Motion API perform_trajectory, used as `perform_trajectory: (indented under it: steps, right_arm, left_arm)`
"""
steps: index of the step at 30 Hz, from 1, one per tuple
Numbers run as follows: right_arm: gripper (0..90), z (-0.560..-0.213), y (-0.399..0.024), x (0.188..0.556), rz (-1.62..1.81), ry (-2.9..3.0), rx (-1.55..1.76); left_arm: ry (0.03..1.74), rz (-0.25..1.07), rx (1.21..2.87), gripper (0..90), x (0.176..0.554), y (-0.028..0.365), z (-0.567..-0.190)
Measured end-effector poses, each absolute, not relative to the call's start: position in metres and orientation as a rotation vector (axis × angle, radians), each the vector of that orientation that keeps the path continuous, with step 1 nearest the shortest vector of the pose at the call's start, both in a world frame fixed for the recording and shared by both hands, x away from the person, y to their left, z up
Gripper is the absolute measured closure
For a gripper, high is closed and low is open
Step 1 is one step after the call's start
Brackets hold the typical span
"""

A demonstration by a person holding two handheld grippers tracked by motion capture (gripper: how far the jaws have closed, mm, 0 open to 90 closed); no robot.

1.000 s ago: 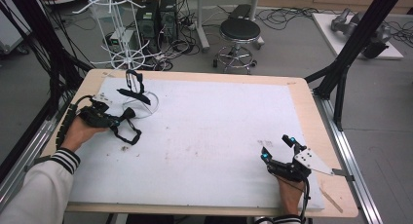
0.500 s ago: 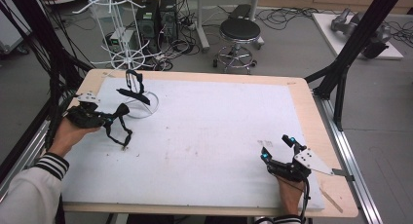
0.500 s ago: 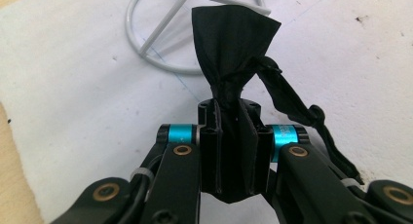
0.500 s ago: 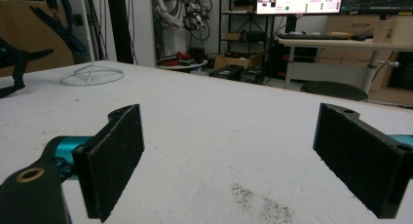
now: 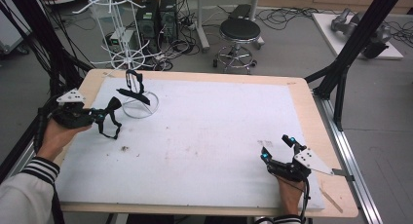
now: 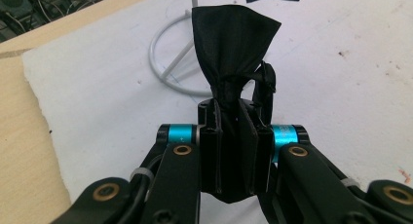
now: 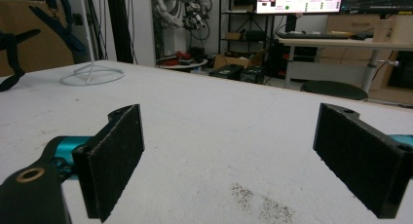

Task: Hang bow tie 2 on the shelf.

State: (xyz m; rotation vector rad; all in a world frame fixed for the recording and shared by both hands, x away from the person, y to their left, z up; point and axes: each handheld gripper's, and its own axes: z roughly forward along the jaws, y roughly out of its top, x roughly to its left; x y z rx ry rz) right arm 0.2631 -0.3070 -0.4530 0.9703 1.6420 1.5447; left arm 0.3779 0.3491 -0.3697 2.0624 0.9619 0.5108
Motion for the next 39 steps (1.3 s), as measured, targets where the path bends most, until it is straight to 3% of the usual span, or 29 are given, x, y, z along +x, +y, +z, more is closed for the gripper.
perform_trajectory:
  steps: [20, 39]
  right_arm:
    - [10.6, -0.453, -0.307, 0.263, 1.545, 1.642, 0.969]
    - [10.7, -0.453, -0.307, 0.263, 1.544, 1.643, 0.972]
  left_arm:
    - [0.911, 0.551, 1.879, 79.7, 0.363, 0.353, -0.349]
    - [0.823, 0.673, 1.712, 79.7, 0.345, 0.359, -0.322]
